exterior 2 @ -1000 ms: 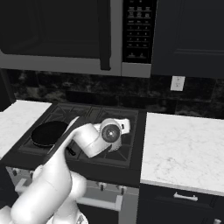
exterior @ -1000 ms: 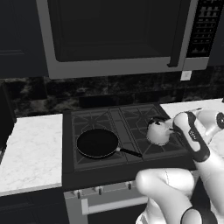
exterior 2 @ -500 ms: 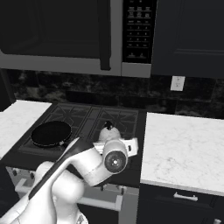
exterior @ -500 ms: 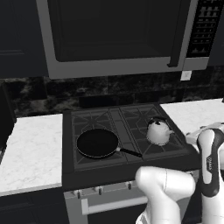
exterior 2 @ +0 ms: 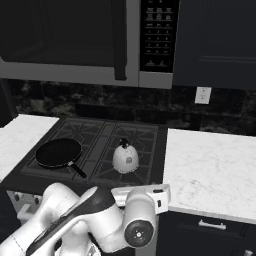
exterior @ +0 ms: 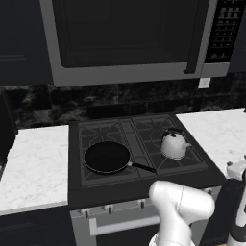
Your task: Pick the kettle from the counter and place it on a stove burner. Then turn the burner on.
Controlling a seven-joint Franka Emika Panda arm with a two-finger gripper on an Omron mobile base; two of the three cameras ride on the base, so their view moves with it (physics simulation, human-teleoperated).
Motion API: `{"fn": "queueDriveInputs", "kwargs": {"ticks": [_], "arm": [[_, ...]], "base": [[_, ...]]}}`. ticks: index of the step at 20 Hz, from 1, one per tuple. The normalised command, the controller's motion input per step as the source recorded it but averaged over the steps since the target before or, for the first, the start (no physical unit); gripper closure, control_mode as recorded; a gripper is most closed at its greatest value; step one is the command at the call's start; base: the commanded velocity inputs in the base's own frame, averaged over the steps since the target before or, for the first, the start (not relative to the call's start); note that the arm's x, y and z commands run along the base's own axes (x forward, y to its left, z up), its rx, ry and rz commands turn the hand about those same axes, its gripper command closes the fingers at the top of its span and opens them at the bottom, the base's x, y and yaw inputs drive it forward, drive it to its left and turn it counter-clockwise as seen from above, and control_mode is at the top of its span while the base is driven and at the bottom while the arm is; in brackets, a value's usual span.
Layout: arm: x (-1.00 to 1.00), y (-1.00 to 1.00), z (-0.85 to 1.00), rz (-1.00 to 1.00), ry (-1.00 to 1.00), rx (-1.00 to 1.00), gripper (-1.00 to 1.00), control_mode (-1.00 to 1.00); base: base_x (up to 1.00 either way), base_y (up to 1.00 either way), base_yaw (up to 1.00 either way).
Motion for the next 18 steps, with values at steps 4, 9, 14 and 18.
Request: {"fn": "queueDriveInputs", "kwargs": {"ticks": [4, 9, 14, 18], "arm": [[-0.27, -0.04, -0.26, -0.07, -0.17, 0.0, -1.0, -1.0], [-0.12, 0.0, -0.4, -0.06, -0.15, 0.0, -1.0, -1.0], [-0.02, 0.0, -0.46, -0.02, -0.13, 0.01, -1.0, -1.0], [-0.02, 0.0, -0.46, 0.0, -0.13, 0.01, -1.0, -1.0]], "base": [[0.0, 0.0, 0.0], [0.0, 0.0, 0.0], [0.0, 0.0, 0.0], [0.0, 0.0, 0.0]]}}
